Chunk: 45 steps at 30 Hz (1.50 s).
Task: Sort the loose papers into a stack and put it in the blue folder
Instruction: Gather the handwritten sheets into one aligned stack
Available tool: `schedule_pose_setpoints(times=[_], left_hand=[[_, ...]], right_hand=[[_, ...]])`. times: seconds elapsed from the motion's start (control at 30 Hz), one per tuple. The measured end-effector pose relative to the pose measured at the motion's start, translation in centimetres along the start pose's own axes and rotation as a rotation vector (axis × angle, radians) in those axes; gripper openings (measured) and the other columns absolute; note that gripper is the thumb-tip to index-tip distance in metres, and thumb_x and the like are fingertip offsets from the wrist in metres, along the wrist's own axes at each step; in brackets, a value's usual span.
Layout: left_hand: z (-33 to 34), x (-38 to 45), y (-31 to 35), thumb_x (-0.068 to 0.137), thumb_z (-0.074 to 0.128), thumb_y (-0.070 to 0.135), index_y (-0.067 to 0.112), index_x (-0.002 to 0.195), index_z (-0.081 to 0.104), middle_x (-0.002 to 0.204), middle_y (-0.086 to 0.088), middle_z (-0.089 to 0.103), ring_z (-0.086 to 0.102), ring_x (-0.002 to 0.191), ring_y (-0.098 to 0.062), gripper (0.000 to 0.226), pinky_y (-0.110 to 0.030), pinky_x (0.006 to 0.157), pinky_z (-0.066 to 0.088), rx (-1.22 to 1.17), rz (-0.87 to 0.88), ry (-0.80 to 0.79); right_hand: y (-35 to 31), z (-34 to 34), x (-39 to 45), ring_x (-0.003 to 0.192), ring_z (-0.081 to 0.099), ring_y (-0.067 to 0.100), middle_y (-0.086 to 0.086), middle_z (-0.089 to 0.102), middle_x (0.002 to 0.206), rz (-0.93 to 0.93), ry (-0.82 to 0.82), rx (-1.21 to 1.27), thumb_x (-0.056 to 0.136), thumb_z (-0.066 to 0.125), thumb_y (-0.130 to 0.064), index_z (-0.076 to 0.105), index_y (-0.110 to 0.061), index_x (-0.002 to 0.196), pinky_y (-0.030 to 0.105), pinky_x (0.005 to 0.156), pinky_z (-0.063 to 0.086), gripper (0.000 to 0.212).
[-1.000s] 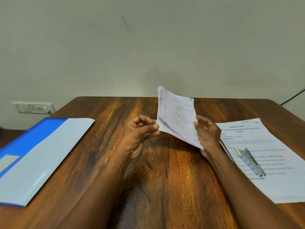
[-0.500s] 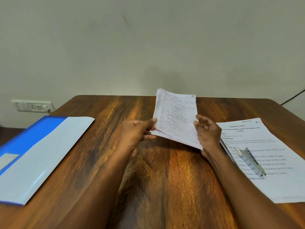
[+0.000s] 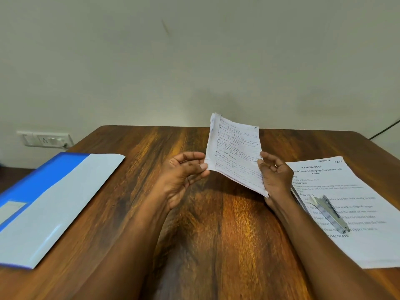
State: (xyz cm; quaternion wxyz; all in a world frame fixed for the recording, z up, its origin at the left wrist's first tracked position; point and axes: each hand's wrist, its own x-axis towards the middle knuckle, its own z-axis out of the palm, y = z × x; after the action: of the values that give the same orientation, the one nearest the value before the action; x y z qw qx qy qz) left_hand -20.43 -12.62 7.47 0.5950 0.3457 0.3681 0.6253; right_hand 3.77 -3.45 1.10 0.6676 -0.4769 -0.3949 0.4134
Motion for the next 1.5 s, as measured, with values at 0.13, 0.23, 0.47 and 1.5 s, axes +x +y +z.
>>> schedule_pose_setpoints(times=[0.13,0.23,0.47,1.5], left_hand=[[0.0,-0.1,0.2,0.077,0.07,-0.015,-0.002,0.108,0.07,0.096,-0.018,0.079,0.079,0.08,-0.022,0.033,-0.031,0.077,0.066,-0.024,0.007,-0.046],[0.0,-0.2,0.3,0.074,0.071,-0.01,-0.003,0.112,0.07,0.1,-0.02,0.079,0.08,0.082,-0.023,0.038,-0.03,0.076,0.066,-0.048,0.005,-0.052],[-0.2,0.2,0.1,0.082,0.079,0.035,-0.005,0.122,0.067,0.097,-0.023,0.076,0.077,0.072,-0.024,0.058,-0.03,0.062,0.066,0.013,-0.043,0.019],[-1.4,1.8,-3.4,0.096,0.062,-0.01,0.001,0.127,0.067,0.121,-0.016,0.076,0.075,0.11,-0.032,0.033,-0.046,0.09,0.063,0.199,-0.177,0.061]], right_hand=[[0.0,0.0,0.0,0.095,0.077,0.007,-0.007,0.08,0.1,0.008,0.001,0.013,0.093,0.076,-0.003,0.077,-0.015,0.113,0.021,0.073,0.059,0.024],[0.0,0.0,0.0,0.097,0.077,0.009,-0.005,0.08,0.101,0.016,-0.001,0.014,0.092,0.077,-0.004,0.078,-0.016,0.112,0.027,0.079,0.06,0.023],[0.2,-0.2,0.2,0.098,0.077,0.012,-0.002,0.081,0.103,0.021,-0.027,0.027,0.092,0.077,-0.005,0.078,-0.015,0.114,0.032,0.082,0.061,0.023],[-0.4,0.4,-1.1,0.089,0.077,0.018,0.012,0.08,0.089,-0.077,-0.356,-0.011,0.093,0.076,-0.006,0.06,-0.02,0.141,0.029,0.077,0.063,0.053]])
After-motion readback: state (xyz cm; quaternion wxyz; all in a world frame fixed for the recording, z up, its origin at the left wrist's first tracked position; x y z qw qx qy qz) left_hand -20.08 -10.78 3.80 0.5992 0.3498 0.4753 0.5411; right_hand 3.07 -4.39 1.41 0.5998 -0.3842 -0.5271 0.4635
